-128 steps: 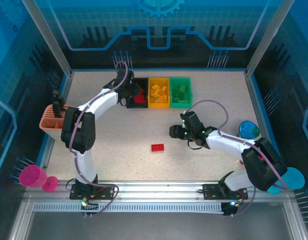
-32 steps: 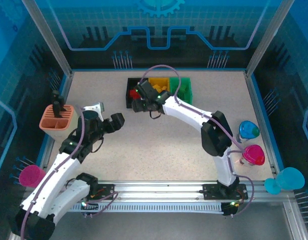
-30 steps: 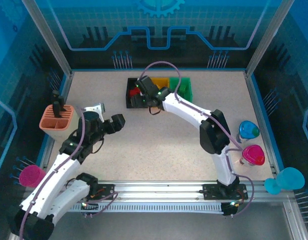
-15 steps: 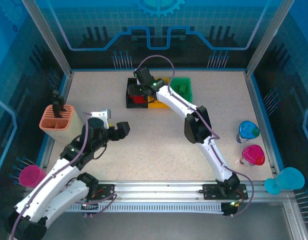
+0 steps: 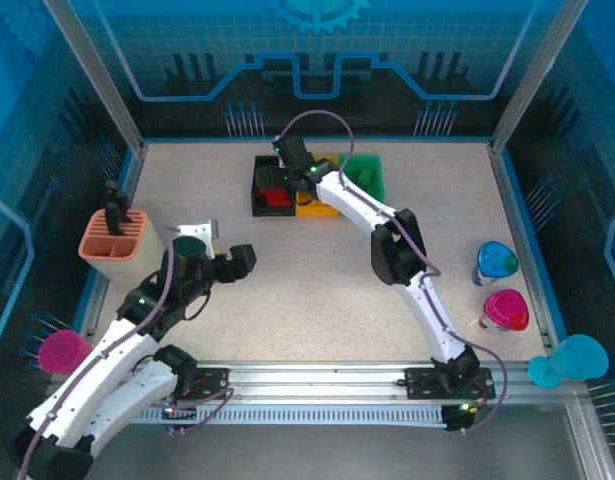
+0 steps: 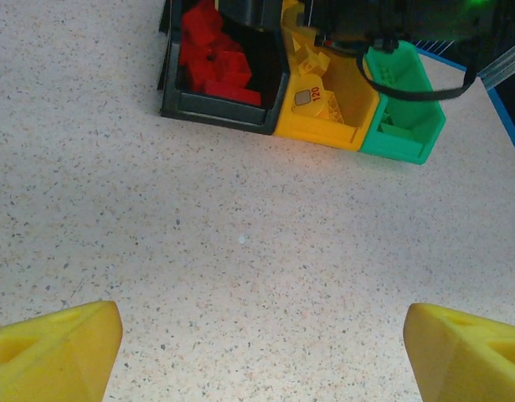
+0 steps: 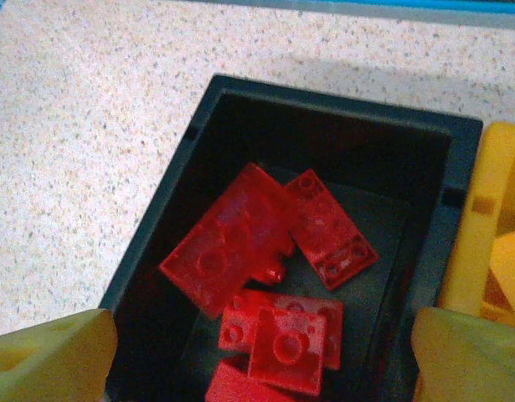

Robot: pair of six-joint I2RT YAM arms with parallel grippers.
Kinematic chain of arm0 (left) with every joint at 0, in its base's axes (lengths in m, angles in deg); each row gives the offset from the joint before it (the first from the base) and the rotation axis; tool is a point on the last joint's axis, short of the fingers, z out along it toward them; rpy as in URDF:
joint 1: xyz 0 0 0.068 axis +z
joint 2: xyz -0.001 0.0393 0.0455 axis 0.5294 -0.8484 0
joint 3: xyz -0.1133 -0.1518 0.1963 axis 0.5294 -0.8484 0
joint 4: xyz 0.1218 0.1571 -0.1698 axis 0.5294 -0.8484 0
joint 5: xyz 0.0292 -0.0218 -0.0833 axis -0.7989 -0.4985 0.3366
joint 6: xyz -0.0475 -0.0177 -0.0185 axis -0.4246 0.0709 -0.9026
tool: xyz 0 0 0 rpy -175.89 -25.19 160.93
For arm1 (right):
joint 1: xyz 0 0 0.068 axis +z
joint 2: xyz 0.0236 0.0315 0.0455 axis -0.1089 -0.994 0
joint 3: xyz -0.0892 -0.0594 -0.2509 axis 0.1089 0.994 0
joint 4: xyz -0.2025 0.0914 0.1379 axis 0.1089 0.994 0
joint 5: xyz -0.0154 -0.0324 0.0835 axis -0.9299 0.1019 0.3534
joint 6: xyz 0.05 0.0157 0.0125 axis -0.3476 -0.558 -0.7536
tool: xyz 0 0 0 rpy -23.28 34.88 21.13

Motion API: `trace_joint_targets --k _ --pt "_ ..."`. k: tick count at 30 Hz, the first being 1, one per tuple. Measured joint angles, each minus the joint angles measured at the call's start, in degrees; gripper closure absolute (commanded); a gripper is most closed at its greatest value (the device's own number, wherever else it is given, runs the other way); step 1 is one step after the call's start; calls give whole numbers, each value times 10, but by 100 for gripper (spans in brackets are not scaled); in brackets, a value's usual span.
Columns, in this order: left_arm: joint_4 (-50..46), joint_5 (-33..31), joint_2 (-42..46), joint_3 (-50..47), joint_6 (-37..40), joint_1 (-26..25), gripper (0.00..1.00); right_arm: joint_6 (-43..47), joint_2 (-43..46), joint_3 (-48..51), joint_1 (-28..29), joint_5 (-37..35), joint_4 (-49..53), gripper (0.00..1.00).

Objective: Sort the legos into containers by color
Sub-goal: Place the lego in the container.

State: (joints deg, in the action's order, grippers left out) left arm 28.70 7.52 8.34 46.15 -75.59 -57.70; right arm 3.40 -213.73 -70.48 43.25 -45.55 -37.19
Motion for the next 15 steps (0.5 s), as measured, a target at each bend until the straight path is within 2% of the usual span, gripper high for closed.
trace_joint_targets --k 3,7,15 --pt "-1 -4 0 7 2 0 11 0 61 87 3 0 -26 9" --pt "-2 -11 -8 7 6 0 9 2 194 237 4 -1 -78 7" --pt "-7 -50 -49 19 30 -1 6 47 402 408 -3 -43 -138 4"
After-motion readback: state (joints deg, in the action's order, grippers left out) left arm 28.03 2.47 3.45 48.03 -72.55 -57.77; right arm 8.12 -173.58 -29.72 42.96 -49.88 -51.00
